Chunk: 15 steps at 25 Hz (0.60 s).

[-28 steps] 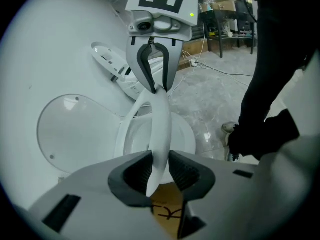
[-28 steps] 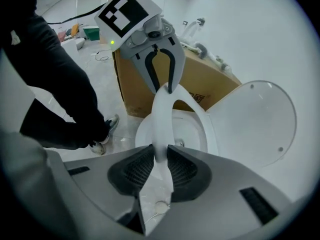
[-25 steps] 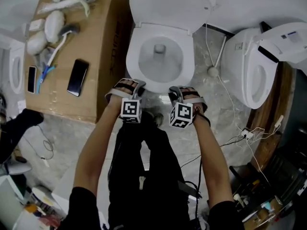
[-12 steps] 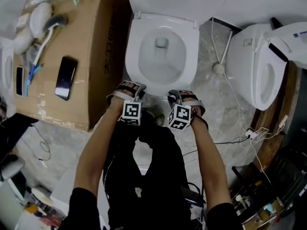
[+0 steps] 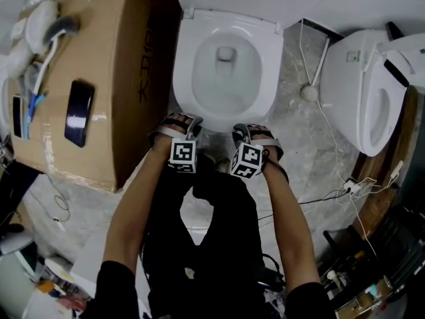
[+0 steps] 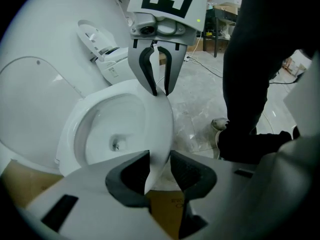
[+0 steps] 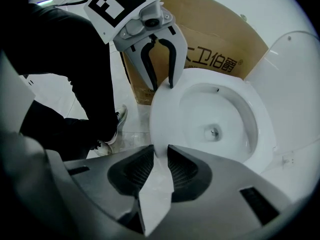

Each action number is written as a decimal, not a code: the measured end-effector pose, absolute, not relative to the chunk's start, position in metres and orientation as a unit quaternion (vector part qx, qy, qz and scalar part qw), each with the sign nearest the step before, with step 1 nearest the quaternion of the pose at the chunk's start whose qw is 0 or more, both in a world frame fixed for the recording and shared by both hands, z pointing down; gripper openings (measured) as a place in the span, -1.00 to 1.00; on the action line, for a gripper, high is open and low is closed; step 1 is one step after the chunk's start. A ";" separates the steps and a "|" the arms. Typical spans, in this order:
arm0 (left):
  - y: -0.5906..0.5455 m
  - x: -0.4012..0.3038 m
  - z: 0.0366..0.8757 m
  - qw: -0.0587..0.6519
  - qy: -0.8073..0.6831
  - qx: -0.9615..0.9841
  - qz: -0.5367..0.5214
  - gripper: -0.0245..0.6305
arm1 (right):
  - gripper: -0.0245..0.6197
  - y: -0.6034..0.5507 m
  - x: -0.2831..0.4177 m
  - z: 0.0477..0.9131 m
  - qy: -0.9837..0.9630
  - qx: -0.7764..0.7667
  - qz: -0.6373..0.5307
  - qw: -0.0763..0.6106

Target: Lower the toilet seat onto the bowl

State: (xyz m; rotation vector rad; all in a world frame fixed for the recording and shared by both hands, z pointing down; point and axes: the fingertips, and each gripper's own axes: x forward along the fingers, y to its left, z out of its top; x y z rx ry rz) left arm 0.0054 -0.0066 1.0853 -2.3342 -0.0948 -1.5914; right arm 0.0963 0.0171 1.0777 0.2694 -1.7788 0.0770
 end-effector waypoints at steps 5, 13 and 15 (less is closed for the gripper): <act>-0.006 0.001 1.090 0.148 -0.032 -0.823 -0.547 -0.48 | -0.60 0.018 0.095 1.081 -0.774 0.108 0.063 0.621; -0.001 -0.001 1.045 -0.033 0.070 -0.848 -0.525 -0.50 | -0.57 0.026 0.089 1.041 -0.770 0.146 0.115 0.611; 0.001 0.001 1.008 -0.068 0.104 -0.858 -0.498 -0.59 | -0.63 0.027 0.089 1.007 -0.777 0.186 0.142 0.585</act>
